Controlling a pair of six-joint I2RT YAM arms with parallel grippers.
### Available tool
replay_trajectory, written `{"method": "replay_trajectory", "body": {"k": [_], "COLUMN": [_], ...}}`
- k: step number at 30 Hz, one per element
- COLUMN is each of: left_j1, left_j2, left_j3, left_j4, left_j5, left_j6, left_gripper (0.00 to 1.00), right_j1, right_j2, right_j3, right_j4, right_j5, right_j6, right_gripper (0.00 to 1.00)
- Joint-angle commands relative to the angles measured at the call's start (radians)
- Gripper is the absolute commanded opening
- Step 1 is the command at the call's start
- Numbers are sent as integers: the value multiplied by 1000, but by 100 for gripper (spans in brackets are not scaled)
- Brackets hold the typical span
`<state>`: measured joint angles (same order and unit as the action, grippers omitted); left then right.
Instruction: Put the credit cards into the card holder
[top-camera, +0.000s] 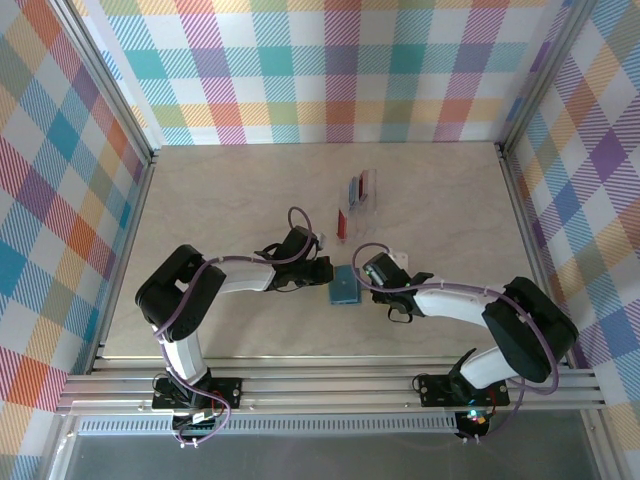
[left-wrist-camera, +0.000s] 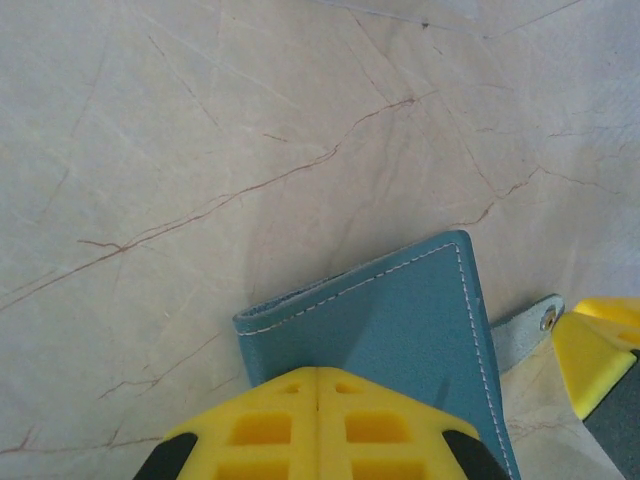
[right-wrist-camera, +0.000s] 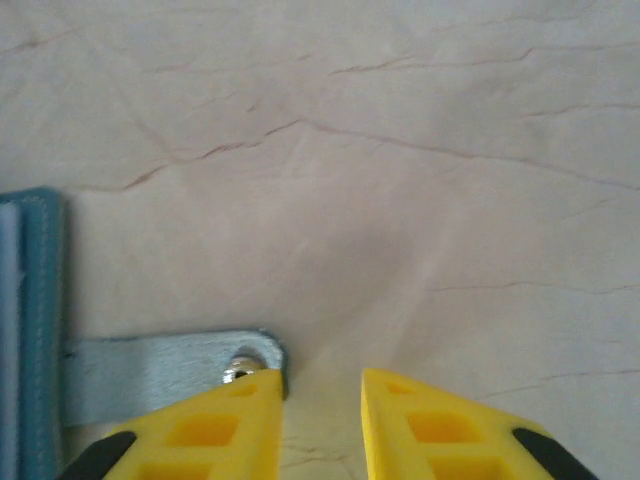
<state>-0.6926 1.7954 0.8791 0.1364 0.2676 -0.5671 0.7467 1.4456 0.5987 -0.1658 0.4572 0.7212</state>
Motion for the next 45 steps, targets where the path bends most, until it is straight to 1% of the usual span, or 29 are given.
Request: {"method": "replay_trajectory", "body": {"k": [1,3,5,7,8,9,12,13,16,18,20,21,26,32,36,42,45], "left_j1": [-24,-28,-28,-28,-29,-30,-30,-30,-30,-29,-30,-29,-29,-30,-30,-29,-30], "left_j2": [11,17,19,19,19,18,18,18,14,13,12,10,5,-3,-4,-4,1], "left_j3": [-33,-27,-32,-39,-42,-45,-45,-45,-47,-48,-50,-53,-72,-105,-123,-146,-150], "left_j4": [-83,-89,-76,-64,-60,-59,-65,-65,-64,-69,-75,-77,-80,-78,-68,-49,-44], "left_j5": [-13,-13,-15,-9,-8,-8,-16,-15,-11,-17,-25,-27,-46,-70,-80,-84,-85], "left_j6": [9,10,6,-3,-7,-10,-10,-10,-10,-7,-4,-4,-4,-7,-10,-17,-17], "left_gripper": [0,0,0,0,0,0,0,0,0,0,0,0,0,0,0,0,0], "right_j1": [29,66,103,145,156,160,159,157,142,96,44,29,3,-23,-27,-32,-32], "right_j2": [-71,-114,-135,-134,-134,-136,-132,-121,-65,-35,-9,5,58,80,105,115,114], "right_j3": [11,38,69,111,127,131,138,147,185,169,135,121,110,106,114,112,112], "right_j4": [-56,-101,-116,-138,-134,-108,3,22,26,69,126,148,168,168,171,166,177], "right_j5": [149,206,207,202,172,117,-83,-130,-196,-274,-360,-384,-413,-440,-463,-465,-494], "right_j6": [34,16,-22,-43,-58,-77,-114,-120,-117,-97,-80,-77,-68,-66,-69,-67,-71], "right_gripper": [36,40,40,38,36,34,29,28,23,23,27,27,30,32,34,37,37]}}
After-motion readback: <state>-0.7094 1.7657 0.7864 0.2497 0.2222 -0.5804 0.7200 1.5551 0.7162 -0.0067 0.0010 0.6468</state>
